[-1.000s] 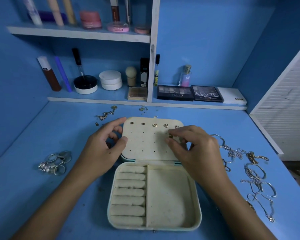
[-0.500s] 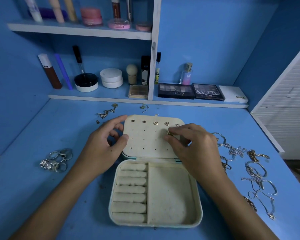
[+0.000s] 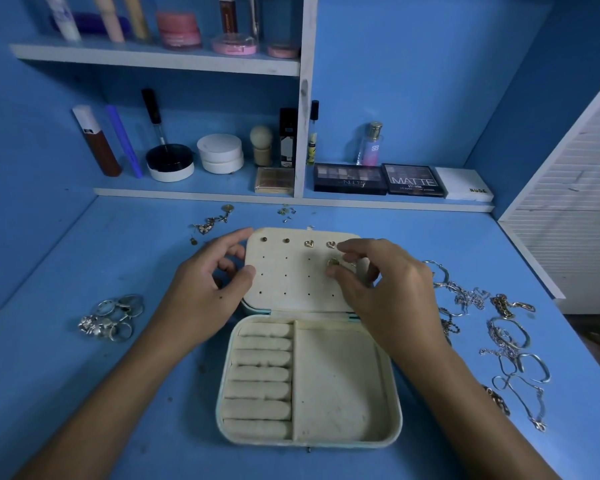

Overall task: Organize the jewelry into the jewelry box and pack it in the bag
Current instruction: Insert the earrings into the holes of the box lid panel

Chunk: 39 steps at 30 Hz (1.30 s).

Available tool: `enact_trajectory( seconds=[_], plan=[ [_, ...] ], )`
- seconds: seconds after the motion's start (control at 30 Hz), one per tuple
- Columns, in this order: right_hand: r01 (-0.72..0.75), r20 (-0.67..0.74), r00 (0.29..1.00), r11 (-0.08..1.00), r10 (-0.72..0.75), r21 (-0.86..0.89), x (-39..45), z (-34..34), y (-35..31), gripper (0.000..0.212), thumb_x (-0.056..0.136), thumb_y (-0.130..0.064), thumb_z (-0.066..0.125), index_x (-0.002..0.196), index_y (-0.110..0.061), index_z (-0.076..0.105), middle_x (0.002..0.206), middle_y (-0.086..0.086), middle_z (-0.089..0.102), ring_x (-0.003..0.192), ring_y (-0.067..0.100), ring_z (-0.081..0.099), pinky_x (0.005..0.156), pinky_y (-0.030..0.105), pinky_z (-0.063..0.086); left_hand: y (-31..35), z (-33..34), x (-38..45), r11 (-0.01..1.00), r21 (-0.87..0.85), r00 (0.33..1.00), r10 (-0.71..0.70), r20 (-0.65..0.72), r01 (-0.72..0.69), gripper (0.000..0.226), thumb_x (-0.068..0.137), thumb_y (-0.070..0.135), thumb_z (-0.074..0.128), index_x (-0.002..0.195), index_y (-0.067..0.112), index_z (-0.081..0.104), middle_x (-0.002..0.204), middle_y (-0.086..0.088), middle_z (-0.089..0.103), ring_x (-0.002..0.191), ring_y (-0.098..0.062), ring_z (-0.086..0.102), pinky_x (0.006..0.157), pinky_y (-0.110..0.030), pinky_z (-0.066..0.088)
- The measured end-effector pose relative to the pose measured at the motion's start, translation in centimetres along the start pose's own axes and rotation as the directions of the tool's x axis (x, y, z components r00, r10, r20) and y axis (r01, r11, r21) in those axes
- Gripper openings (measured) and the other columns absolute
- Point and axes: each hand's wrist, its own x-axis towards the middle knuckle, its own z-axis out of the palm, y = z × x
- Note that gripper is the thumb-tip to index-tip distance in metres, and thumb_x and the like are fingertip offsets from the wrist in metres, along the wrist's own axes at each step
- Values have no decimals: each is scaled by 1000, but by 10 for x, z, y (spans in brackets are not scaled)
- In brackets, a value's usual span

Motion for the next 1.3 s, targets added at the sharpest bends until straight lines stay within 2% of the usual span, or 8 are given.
enact_trajectory(
  seconds=[0.33,0.63,0.73,0.83,0.93,1.07,1.23,1.3],
  plan=[
    [43,70,997,995,-36,-92,-4,2,-1,27,84,-18,77,105,-23,61,88,-15,71,63,8,63,57,35,56,-5,0,0,1000,-3,1000,-8,2,8,46,91,9,66,129,33,57,98,24,62,83,-4,58,73,-11,45],
    [68,144,989,975,-38,-212,-4,2,-5,18,90,-22,65,108,-25,60,86,-5,72,66,19,65,53,38,53,-4,-3,1,999,-25,999,-24,32,24,51,82,31,66,130,41,54,100,20,62,83,-7,58,79,-19,49],
    [8,146,989,989,14,-147,-6,-6,-15,20,94,-24,53,114,-24,57,93,-6,74,67,19,65,57,34,51,-1,-9,0,1000,14,999,9,37,-10,56,90,16,71,134,45,49,102,19,60,87,-12,58,84,-32,49],
    [-60,108,992,997,64,-40,-12,-15,-31,23,95,-16,54,116,-25,52,93,-12,72,53,4,53,57,34,47,10,-15,-2,998,40,998,56,40,-58,62,89,11,70,133,48,47,100,19,59,84,-13,56,81,-36,49],
    [-176,80,983,978,167,110,-23,-22,-49,30,96,-12,53,121,-29,48,94,-16,70,57,9,59,61,32,48,22,-17,-4,996,34,995,85,42,-87,58,88,7,70,124,47,51,98,17,60,85,-12,57,77,-43,50],
    [-365,94,930,858,356,362,-39,-30,-73,34,100,-23,52,125,-45,43,108,-20,71,83,5,67,70,16,48,31,-19,-16,992,1,992,127,25,-127,53,88,4,69,110,49,53,99,15,63,90,-13,60,73,-42,49],
    [-480,166,812,476,560,737,-54,-30,-92,35,102,-19,49,131,-38,46,114,-11,72,111,5,66,99,34,48,37,-18,-31,989,8,989,149,-14,-149,49,89,5,68,100,51,54,102,14,65,91,-9,62,72,-38,47],
    [-472,198,759,315,620,823,-56,-31,-99,33,102,-14,50,130,-31,48,112,-5,74,113,9,67,101,32,51,39,-17,-36,988,14,988,153,-24,-153,46,89,5,68,98,48,54,101,15,65,91,-7,62,72,-35,48]
  ],
)
